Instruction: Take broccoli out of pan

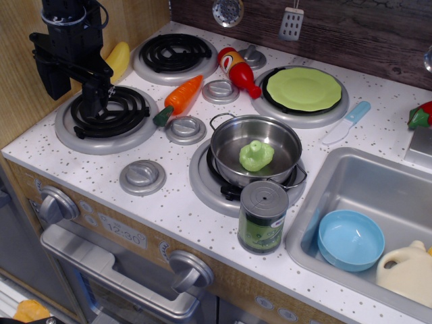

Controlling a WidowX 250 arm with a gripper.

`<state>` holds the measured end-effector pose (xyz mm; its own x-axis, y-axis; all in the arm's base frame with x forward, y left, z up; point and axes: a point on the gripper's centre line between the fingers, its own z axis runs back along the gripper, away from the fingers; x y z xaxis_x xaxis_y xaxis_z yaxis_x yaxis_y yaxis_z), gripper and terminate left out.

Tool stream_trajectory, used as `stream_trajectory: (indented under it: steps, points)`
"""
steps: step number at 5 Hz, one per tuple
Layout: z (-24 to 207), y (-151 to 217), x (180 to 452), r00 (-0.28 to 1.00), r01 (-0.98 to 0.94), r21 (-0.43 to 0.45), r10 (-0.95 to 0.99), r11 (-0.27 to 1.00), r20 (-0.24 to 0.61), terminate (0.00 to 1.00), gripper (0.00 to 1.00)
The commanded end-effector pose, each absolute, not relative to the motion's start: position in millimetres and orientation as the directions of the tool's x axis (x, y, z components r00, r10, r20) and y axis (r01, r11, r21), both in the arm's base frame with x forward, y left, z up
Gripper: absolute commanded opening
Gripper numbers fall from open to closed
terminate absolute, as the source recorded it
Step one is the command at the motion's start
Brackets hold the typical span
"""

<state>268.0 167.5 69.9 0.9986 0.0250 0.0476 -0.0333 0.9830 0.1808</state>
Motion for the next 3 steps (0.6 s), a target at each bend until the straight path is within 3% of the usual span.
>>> stream_trajectory:
  steps: [1, 3]
  points:
    - [69.9, 167.5, 268.0, 0.999, -0.033, 0.181, 0.025, 0.983, 0.048, 0.0, 1.0]
    - [104.7, 102.7, 281.8, 0.989, -0.126, 0.186, 0.11, 0.974, 0.097, 0.0, 1.0]
